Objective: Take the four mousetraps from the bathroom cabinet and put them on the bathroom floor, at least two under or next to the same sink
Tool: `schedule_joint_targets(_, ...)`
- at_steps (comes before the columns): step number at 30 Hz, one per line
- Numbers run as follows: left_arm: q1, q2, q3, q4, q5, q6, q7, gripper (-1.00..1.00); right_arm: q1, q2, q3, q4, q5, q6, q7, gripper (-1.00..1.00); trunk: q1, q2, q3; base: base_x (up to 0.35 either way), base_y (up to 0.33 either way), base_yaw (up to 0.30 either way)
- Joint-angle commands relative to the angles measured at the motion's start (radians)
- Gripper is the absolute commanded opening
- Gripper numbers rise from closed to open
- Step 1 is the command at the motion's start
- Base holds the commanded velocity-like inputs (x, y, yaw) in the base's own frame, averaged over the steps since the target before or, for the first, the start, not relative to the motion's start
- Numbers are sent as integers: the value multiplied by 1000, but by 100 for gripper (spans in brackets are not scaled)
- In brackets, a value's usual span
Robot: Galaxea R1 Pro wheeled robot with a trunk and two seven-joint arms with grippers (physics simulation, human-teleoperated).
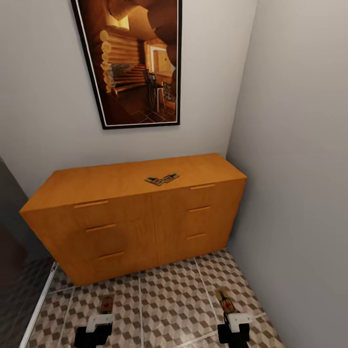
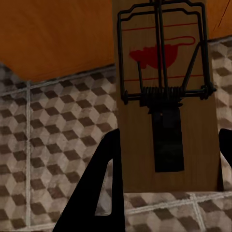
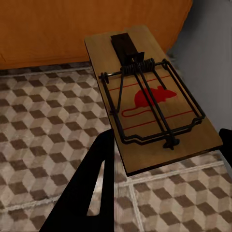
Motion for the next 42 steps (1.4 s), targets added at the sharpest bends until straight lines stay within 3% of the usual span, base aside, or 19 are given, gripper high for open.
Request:
schedule_joint_targets(1, -1, -1, -6, 2, -6, -2, 10, -100, -1, -1, 5, 0, 3, -1, -9, -100, 0, 0, -1, 0, 0, 287)
schedule_joint_targets(42, -1, -1, -6, 2, -6, -2, 9, -100, -1, -1, 6, 1, 3, -1, -9, -100, 0, 0, 28, 0, 0, 241)
